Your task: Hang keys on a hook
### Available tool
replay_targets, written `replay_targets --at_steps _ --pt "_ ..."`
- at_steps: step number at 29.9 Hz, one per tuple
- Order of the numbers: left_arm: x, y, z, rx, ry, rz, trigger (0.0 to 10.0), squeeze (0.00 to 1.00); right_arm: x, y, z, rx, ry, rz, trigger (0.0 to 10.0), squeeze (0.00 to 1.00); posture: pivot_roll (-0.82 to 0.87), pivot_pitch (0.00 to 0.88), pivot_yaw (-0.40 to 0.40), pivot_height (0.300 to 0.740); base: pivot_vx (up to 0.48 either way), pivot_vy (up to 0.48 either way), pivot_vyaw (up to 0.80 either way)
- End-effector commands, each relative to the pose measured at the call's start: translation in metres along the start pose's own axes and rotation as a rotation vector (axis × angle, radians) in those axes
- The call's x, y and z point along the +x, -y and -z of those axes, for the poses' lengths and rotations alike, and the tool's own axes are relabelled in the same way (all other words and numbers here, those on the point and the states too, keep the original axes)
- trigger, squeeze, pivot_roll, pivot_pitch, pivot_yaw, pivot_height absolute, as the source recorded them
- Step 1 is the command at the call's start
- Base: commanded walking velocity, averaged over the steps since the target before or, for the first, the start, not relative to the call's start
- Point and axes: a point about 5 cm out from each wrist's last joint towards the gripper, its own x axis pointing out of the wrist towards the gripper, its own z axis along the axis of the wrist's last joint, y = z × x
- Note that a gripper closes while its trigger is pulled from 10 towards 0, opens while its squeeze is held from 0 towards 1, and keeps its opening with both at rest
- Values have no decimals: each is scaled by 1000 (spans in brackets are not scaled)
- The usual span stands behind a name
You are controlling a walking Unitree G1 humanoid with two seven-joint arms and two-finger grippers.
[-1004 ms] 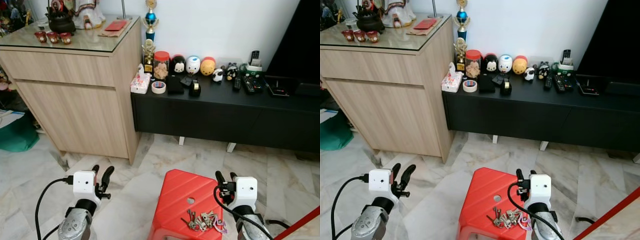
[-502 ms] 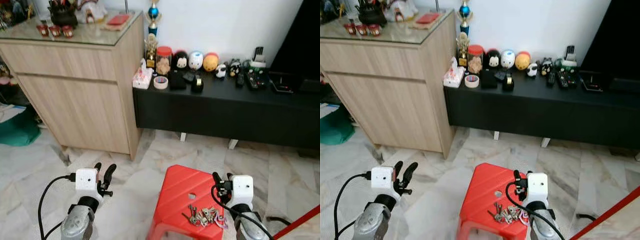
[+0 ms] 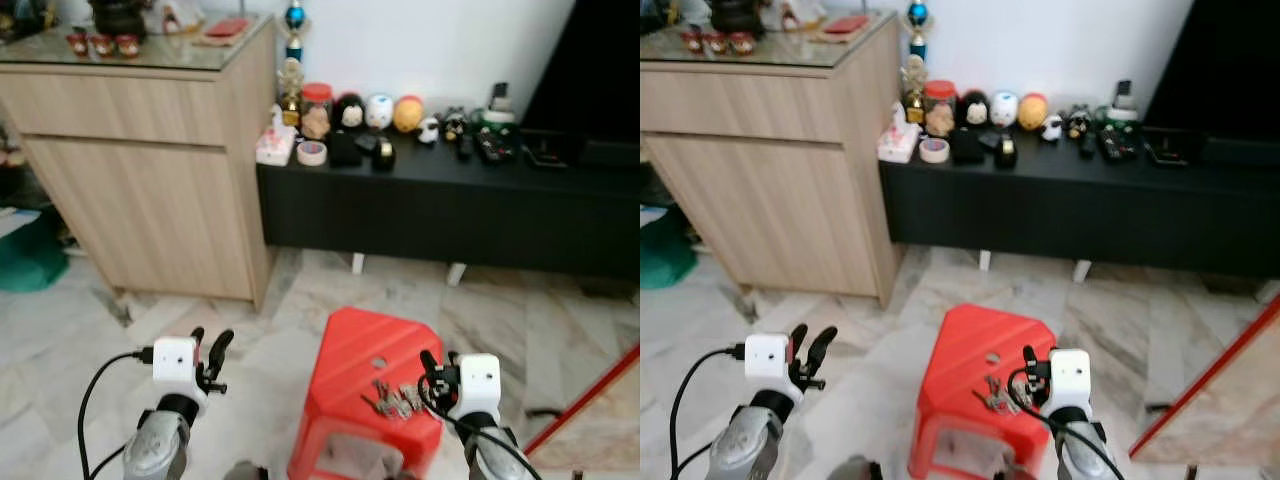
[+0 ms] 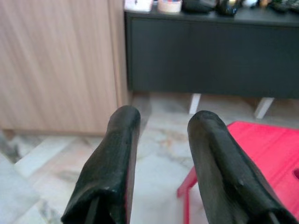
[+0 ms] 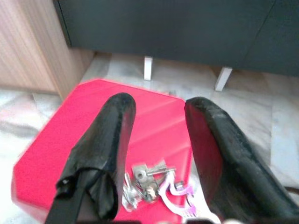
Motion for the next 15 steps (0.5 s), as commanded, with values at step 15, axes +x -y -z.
replay_targets --at_steps 15 --pt "-1 4 10 -9 -50 11 10000 0 9 -5 -6 1 32 -39 10000 0 34 21 -29 650 0 0 320"
